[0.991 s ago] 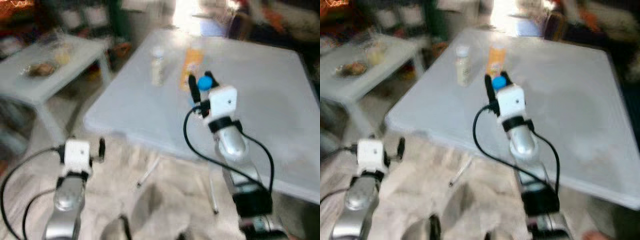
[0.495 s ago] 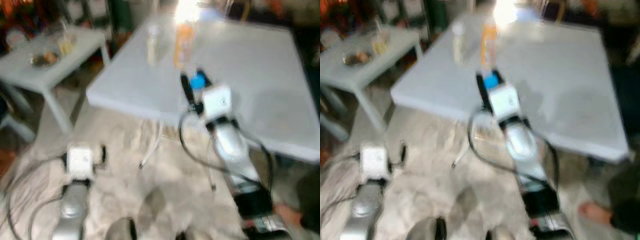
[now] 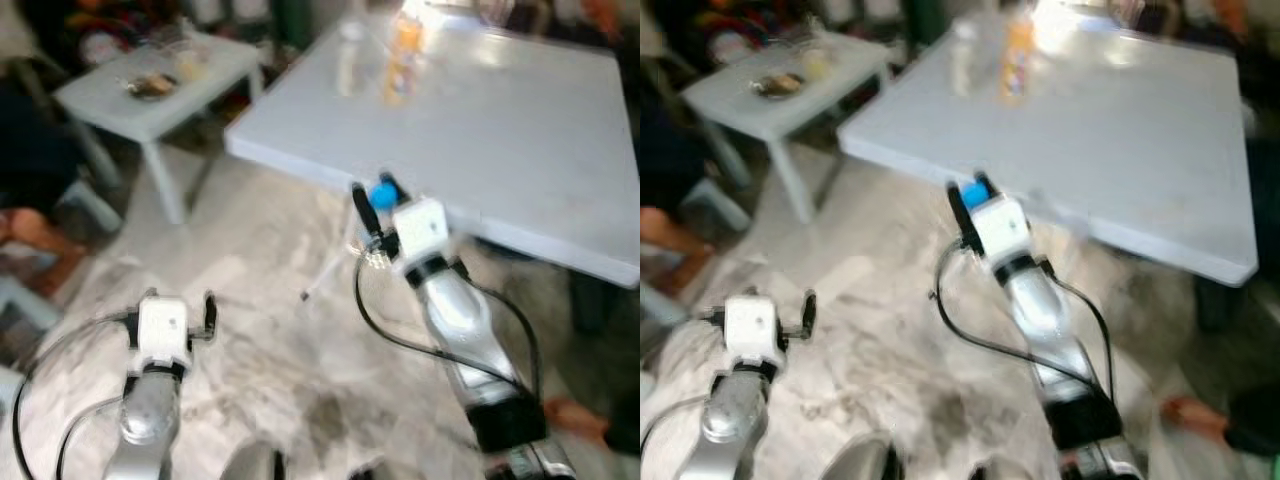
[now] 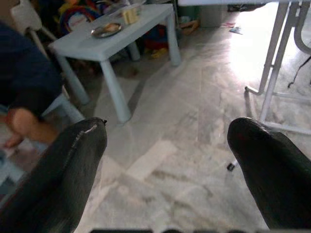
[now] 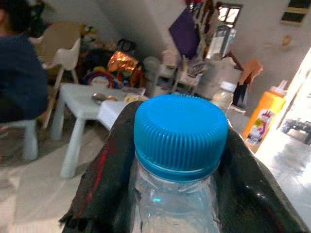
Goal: Restocking fridge
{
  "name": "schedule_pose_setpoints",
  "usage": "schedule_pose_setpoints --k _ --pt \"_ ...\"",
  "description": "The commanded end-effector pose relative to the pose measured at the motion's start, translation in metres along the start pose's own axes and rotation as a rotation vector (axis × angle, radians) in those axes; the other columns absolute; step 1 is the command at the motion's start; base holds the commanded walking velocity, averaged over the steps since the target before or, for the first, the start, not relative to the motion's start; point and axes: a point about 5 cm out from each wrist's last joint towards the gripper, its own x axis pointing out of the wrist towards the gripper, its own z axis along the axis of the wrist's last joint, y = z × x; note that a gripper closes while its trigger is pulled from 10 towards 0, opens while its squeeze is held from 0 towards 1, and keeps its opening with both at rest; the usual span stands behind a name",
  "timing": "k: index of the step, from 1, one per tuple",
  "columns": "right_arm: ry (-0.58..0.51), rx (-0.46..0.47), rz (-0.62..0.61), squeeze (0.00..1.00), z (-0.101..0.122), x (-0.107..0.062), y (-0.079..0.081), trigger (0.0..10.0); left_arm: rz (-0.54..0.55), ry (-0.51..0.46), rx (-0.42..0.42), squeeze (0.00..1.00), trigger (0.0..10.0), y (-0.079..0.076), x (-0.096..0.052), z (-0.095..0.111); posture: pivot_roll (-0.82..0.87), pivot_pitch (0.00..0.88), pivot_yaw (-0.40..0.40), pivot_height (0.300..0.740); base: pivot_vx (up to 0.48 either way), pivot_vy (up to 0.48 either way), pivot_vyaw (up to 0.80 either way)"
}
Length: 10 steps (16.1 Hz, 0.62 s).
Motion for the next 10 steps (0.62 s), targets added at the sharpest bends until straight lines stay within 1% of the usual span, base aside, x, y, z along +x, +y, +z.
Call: schedule_pose_setpoints --k 1,3,4,5,6,7,10 --pt "-0.009 0.012 -0.004 0.0 0.001 -0.003 0.0 10.0 0.002 0.002 0.019 0.0 10.0 0.003 -0.001 -0.001 -0.02 0.085 0.009 0.74 0.0 0.0 0.8" --pt "0.016 0.007 0.001 0.0 -0.006 -0.01 0.002 10.0 0.007 0.019 0.047 0.0 10.0 0.007 -0.003 -0.004 -0.02 0.087 0.006 0.74 0.0 0.0 0.8" --pt "0.028 -0.003 0.005 0.0 -0.01 -0.014 0.002 10.0 0.014 0.029 0.043 0.0 10.0 0.01 -0.004 -0.007 -0.02 0.087 0.005 0.74 0.0 0.0 0.8" --pt "0.051 -0.03 0.021 0.0 -0.016 -0.022 0.002 10.0 0.038 0.038 0.055 0.0 10.0 0.022 -0.007 -0.01 -0.02 0.087 0.005 0.74 0.0 0.0 0.8" --pt "0.076 -0.028 0.019 0.0 -0.022 -0.029 -0.001 10.0 0.044 0.042 0.063 0.0 10.0 0.028 -0.009 -0.013 -0.02 0.09 0.006 0.74 0.0 0.0 0.8" --pt "0.087 -0.029 0.02 0.0 -0.024 -0.031 -0.002 10.0 0.046 0.046 0.066 0.0 10.0 0.03 -0.009 -0.013 -0.01 0.093 0.006 0.74 0.0 0.0 0.8" --pt "0.082 -0.039 0.025 0.0 -0.024 -0.026 0.0 10.0 0.017 0.033 0.071 0.0 10.0 0.021 -0.004 -0.011 -0.02 0.092 0.012 0.74 0.0 -0.39 0.8"
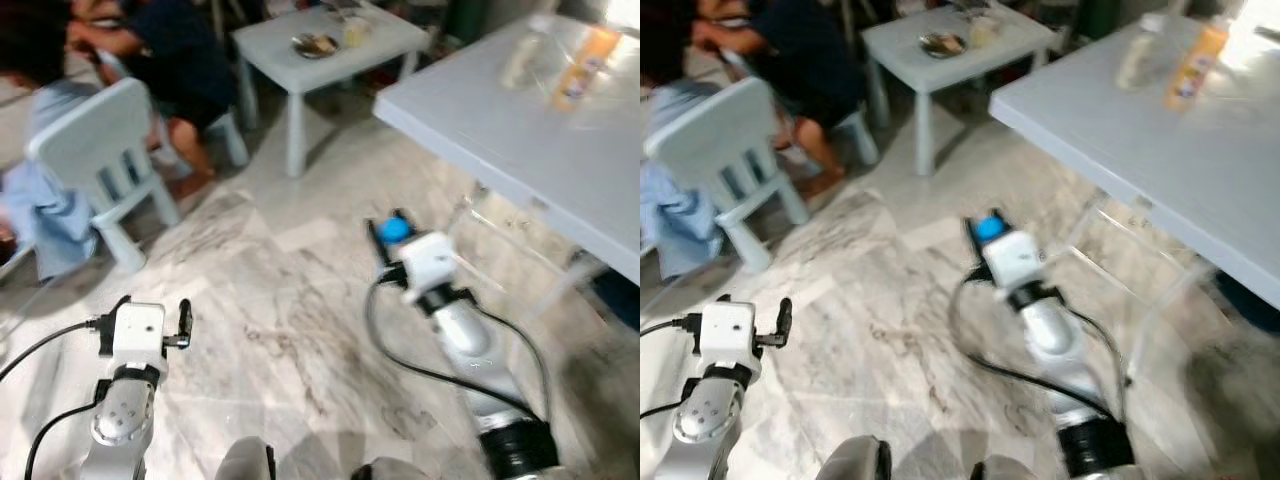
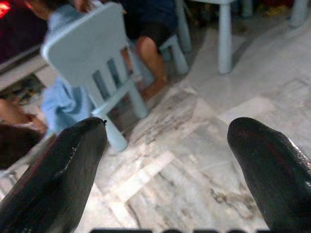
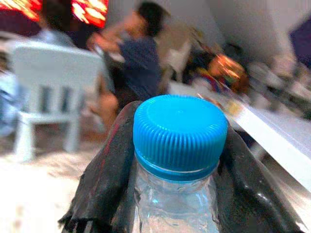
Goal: Restocking fridge
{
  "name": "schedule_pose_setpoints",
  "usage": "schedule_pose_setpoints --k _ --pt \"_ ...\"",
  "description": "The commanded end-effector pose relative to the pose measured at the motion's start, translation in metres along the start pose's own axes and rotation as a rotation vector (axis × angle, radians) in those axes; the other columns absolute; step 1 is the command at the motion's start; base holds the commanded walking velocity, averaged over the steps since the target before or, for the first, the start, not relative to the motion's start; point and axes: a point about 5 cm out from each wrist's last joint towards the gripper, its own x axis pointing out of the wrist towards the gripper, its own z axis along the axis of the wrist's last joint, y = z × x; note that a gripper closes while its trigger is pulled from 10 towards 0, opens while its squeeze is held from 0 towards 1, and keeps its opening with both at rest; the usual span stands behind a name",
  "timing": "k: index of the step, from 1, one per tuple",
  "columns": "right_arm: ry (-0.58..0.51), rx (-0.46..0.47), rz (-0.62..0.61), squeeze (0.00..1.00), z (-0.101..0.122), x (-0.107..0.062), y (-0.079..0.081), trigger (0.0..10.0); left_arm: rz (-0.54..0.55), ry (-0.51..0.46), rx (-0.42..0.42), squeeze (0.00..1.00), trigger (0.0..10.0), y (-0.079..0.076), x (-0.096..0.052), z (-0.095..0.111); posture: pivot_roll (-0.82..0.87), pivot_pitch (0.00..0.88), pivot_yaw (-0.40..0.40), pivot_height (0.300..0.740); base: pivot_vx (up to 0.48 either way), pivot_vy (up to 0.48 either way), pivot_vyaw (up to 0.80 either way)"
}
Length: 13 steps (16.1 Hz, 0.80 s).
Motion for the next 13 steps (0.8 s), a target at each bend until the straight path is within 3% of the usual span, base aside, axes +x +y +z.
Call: schedule_pose_setpoints --k 1,5,10,13 --pt "-0.016 -0.025 -0.022 0.0 0.002 0.001 -0.008 10.0 -0.032 -0.01 0.003 0.0 10.0 -0.007 -0.001 0.002 -0.02 0.092 0.012 0.74 0.0 0.0 0.8" --pt "-0.014 -0.009 -0.002 0.0 0.0 -0.003 -0.002 10.0 -0.015 -0.003 0.01 0.0 10.0 -0.001 -0.004 -0.001 0.0 0.092 0.007 0.74 0.0 0.0 0.8" --pt "-0.019 -0.008 0.001 0.0 0.0 -0.001 -0.005 10.0 -0.021 -0.013 0.012 0.0 10.0 -0.004 -0.002 0.001 0.0 0.086 0.011 0.74 0.0 0.0 0.8" --pt "0.01 0.002 -0.032 0.0 -0.009 -0.003 -0.005 10.0 -0.013 -0.024 0.003 0.0 10.0 -0.003 0.007 0.002 0.01 0.045 0.007 0.74 0.0 0.0 0.79"
